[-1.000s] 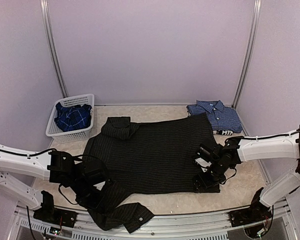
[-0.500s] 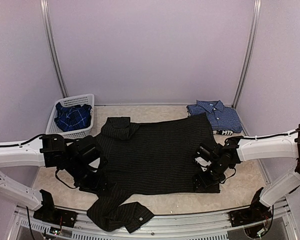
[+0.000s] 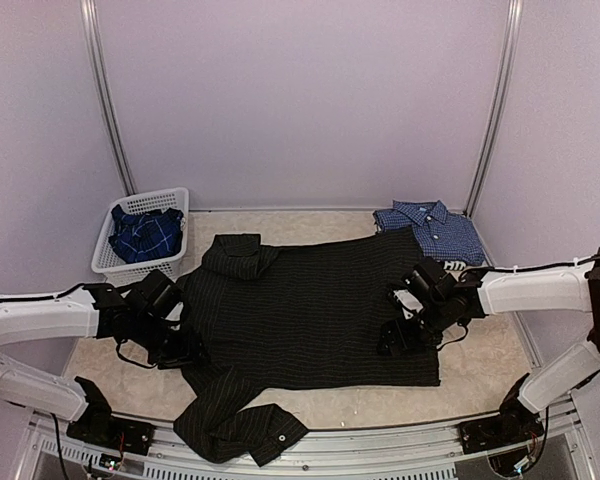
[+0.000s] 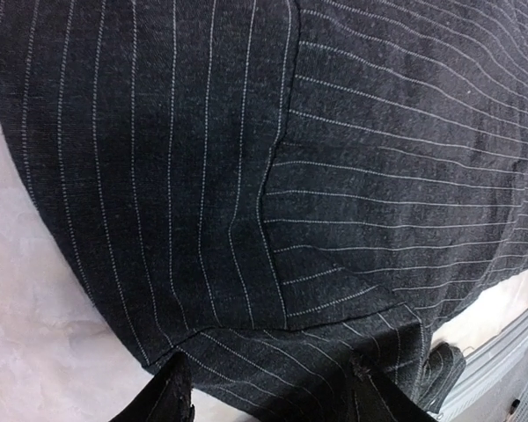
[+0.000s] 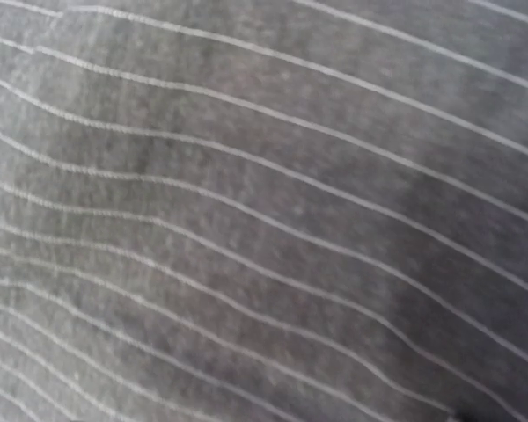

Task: Fold and stack the long sleeve shirts
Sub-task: Smooth out the flattened shirt at the center of the board.

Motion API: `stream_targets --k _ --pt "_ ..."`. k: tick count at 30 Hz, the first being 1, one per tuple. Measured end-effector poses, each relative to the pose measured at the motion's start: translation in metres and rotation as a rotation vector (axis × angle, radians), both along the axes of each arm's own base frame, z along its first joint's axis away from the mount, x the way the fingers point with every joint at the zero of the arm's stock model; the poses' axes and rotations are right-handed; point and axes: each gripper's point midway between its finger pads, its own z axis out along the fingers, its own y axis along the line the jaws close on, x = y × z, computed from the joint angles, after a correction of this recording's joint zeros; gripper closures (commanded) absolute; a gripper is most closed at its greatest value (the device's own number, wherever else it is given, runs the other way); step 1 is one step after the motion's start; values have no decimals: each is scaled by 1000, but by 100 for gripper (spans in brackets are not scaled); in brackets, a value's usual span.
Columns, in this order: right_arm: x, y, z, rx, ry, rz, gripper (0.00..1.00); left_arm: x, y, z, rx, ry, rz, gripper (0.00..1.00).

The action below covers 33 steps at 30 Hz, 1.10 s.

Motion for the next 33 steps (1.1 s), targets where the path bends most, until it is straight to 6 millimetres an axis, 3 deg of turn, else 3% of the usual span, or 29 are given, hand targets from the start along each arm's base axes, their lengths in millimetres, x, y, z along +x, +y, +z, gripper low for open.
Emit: stream_targets --k 8,16,27,30,33 --pt "8 4 -9 13 5 -4 14 -2 -3 -13 -8 22 6 43" --pt "14 3 -10 12 3 -30 14 -16 9 -28 148 64 17 44" --pt "-4 -23 -11 -72 47 -62 15 -31 53 -35 368 117 81 45" --pt "-8 -26 -9 -78 58 -60 16 -24 47 -25 353 93 78 45" --pt "-9 -25 -7 -71 57 -57 16 -11 24 -5 263 24 47 44"
